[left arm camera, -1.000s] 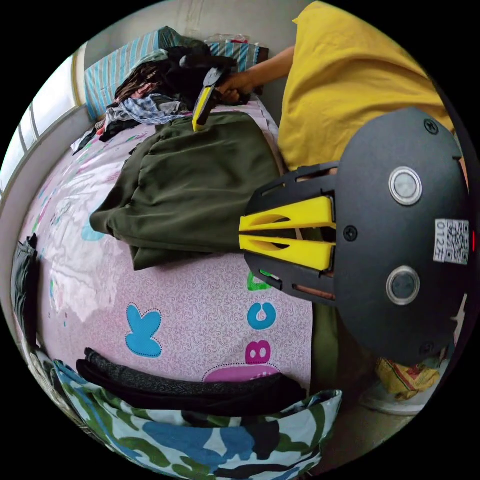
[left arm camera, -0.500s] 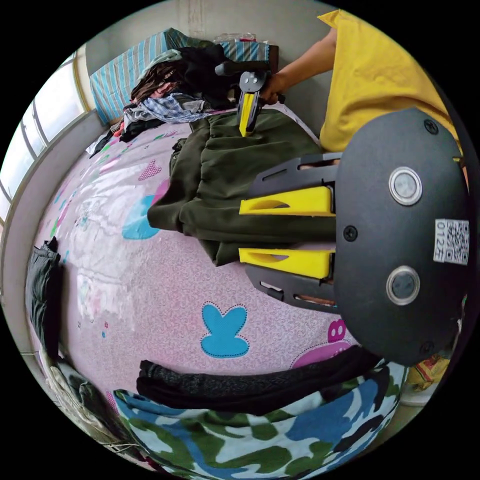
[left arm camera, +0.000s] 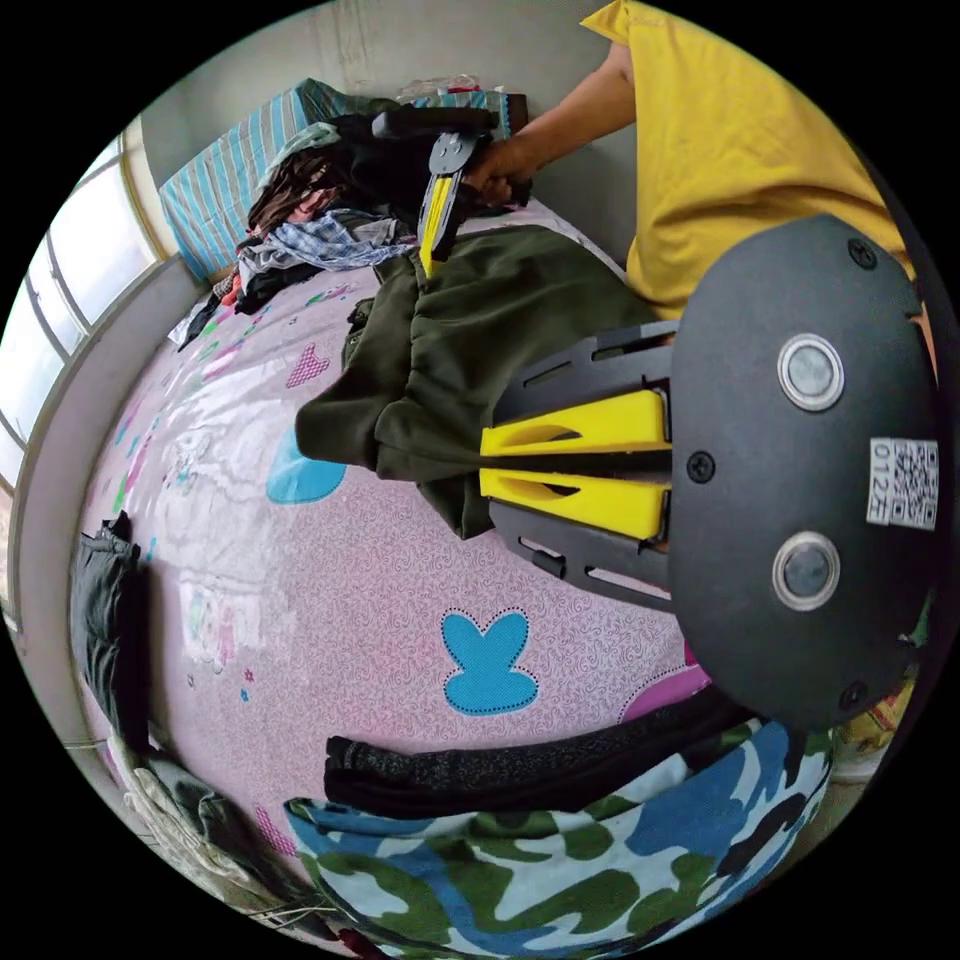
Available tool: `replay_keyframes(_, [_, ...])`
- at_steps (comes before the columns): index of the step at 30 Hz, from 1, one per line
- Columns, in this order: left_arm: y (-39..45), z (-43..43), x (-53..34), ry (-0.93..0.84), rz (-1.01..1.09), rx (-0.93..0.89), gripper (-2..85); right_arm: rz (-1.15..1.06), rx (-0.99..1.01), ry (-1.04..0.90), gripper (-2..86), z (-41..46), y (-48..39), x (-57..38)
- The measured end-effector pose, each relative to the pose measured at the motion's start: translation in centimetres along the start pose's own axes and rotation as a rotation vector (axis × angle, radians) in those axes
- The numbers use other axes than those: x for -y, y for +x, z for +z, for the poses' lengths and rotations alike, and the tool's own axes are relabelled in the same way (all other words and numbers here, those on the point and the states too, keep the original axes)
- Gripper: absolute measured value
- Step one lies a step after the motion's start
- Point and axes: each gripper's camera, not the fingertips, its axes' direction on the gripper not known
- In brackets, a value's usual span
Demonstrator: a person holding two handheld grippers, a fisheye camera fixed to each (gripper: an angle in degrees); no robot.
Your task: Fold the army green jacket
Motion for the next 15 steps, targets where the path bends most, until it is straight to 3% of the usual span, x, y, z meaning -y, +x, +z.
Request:
replay_keyframes(9, [-4.7,-0.2,-1.8,0.005,-0.125,-0.067,0.2,0.004,0.023,-0.096,0.0,3.1,-0.6,1.7])
replay_keyframes(15, [-6.4,-0.3,-1.7,-0.03,-0.11,-0.087,0.2,0.075,-0.019,0.015,0.0,-0.1,1.9,0.4])
